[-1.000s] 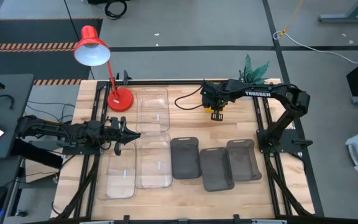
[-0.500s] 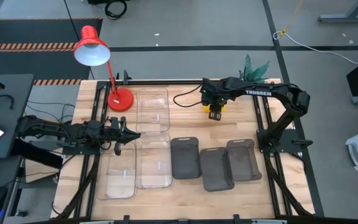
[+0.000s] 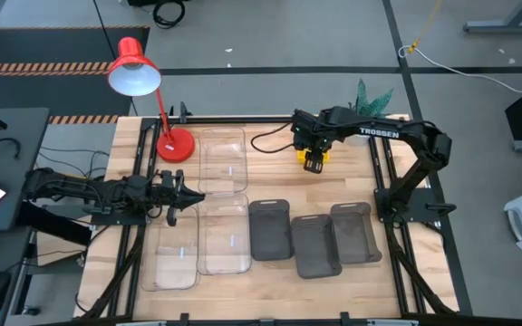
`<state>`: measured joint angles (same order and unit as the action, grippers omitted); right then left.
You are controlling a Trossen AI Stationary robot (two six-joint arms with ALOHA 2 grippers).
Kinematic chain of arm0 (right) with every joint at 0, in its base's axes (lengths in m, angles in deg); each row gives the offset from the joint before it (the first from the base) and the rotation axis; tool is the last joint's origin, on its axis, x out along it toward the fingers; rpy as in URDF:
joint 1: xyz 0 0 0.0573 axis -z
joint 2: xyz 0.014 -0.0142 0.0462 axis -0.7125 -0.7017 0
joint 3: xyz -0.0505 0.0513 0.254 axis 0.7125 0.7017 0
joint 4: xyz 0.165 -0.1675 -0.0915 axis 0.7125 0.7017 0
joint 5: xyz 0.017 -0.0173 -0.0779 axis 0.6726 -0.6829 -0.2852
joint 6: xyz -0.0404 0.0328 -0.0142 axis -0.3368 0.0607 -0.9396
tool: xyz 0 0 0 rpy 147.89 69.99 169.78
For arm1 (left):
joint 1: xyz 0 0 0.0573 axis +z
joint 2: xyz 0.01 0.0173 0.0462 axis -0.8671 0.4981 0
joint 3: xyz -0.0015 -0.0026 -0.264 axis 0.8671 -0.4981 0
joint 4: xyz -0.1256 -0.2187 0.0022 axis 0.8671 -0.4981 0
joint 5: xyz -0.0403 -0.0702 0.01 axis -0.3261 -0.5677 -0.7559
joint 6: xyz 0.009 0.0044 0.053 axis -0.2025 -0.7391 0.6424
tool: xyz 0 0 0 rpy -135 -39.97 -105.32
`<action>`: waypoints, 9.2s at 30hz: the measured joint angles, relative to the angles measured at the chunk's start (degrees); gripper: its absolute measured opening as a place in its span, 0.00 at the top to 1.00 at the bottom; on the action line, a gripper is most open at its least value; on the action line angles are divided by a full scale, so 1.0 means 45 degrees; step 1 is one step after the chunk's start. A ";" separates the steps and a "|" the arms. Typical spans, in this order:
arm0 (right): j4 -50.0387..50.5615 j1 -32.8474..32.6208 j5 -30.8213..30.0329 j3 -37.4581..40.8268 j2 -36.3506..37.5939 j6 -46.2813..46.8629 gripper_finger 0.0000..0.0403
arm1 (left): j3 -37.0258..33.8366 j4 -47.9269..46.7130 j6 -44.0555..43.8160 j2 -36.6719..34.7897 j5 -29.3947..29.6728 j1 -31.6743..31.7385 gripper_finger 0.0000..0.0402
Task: Stack baskets by color
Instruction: Stack the middle black bin on the right black bin, then adjust the black bins, then stack the left black bin on the black bins
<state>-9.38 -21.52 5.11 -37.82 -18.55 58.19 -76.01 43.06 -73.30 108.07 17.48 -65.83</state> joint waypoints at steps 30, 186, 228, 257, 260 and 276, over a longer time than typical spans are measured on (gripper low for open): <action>0.0458 -0.4713 -0.0684 -0.1208 0.1006 0.3361 0.56 | 0.0002 0.0002 0.0000 0.0005 -0.0003 -0.0002 0.92; -0.0227 -0.6545 0.2629 0.7608 0.6091 0.6080 0.64 | -0.0003 -0.0022 0.0000 0.0005 -0.0003 0.0003 0.93; -0.4279 -0.4911 0.1205 0.5675 0.1651 1.1367 0.45 | -0.0001 -0.0006 0.0001 0.0005 0.0001 0.0002 0.91; -0.1188 -0.4325 0.0069 0.2621 0.2853 0.7356 0.45 | -0.0002 -0.0001 0.0000 0.0004 -0.0003 0.0003 0.93; -0.1512 -0.4325 0.0069 0.1970 0.2430 0.6859 0.45 | 0.0000 0.0001 0.0000 0.0005 -0.0001 0.0003 0.92; -0.2761 -0.4896 0.1729 -0.1281 -0.2169 0.3919 0.45 | -0.0001 0.0001 0.0000 0.0005 0.0002 0.0003 0.92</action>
<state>-21.81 -43.55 12.89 -43.58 -28.31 75.82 -76.01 43.06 -73.30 108.09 17.49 -65.82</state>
